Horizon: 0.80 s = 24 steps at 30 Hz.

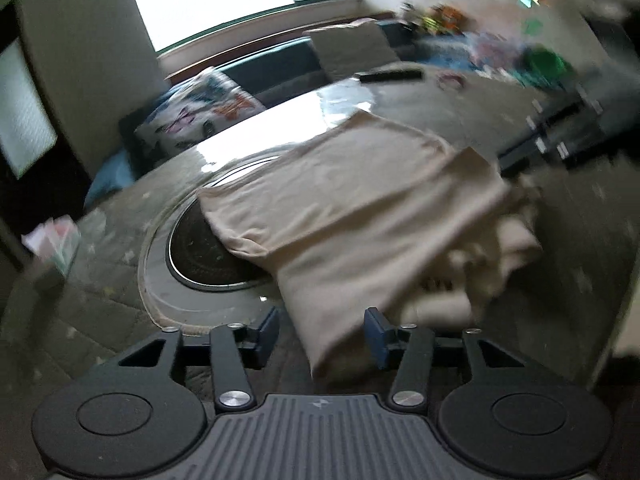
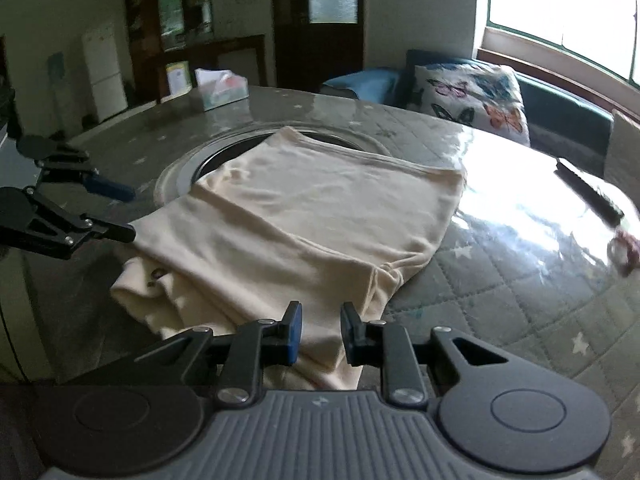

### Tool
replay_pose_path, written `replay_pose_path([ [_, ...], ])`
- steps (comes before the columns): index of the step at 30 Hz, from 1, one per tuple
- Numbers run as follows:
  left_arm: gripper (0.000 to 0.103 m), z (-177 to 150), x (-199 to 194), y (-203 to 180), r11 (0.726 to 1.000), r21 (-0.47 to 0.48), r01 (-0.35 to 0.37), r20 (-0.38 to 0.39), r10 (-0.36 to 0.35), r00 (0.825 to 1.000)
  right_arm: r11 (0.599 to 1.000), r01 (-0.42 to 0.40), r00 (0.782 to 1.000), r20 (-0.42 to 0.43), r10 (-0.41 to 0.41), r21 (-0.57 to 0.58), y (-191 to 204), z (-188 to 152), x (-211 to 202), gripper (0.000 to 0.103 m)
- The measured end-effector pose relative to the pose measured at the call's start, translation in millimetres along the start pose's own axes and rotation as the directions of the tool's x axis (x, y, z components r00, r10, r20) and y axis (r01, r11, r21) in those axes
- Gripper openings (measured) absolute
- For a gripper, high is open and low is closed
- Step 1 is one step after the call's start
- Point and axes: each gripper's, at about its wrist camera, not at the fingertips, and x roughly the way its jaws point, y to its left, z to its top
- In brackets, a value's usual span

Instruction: Fold clothes

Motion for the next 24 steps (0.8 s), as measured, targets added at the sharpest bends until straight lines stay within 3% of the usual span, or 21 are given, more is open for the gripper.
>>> replay_pose_path([
  [4, 0.06, -11.2, -4.5, -21.9, 0.989, 0.145, 0.024, 0.005, -0.025, 1.0, 0.997, -0.014, 1.0, -0.017, 0.013, -0.074, 10.0, -1.1, -7.1, 0.031],
  [8, 0.068, -17.8, 1.6, -44.2, 0.961, 0.277, 0.019, 0.046, -0.033, 0.998, 0.991, -0.034, 0.999, -0.036, 0.029, -0.131, 20.3, -3.3, -7.6, 0.036],
  [13, 0.067, -12.8, 12.3, -49.9, 0.946, 0.325, 0.017, 0.105, -0.053, 0.993, 0.979, -0.044, 0.998, -0.053, 0.035, -0.197, 31.5, -6.2, -4.0, 0.045],
  [16, 0.047, -7.5, 19.5, -46.3, 0.949, 0.312, 0.045, 0.109, -0.083, 0.991, 0.971, -0.056, 0.998, -0.052, 0.045, -0.232, 36.8, -7.2, -4.7, 0.054],
  [18, 0.025, -2.4, 24.0, -40.1, 0.958, 0.277, 0.074, 0.103, -0.107, 0.989, 0.965, -0.064, 0.997, -0.05, 0.053, -0.254, 39.5, -7.6, -5.0, 0.059],
  [21, 0.015, 7.5, 25.6, -27.7, 0.972, 0.206, 0.116, 0.11, -0.141, 0.984, 0.954, -0.072, 0.997, -0.048, 0.061, -0.291, 42.8, -8.2, -4.5, 0.065],
  [24, 0.012, 17.0, 32.8, -14.2, 0.982, 0.133, 0.137, 0.108, -0.152, 0.983, 0.936, -0.078, 0.997, -0.048, 0.065, -0.345, 45.3, -9.9, -0.1, 0.069],
])
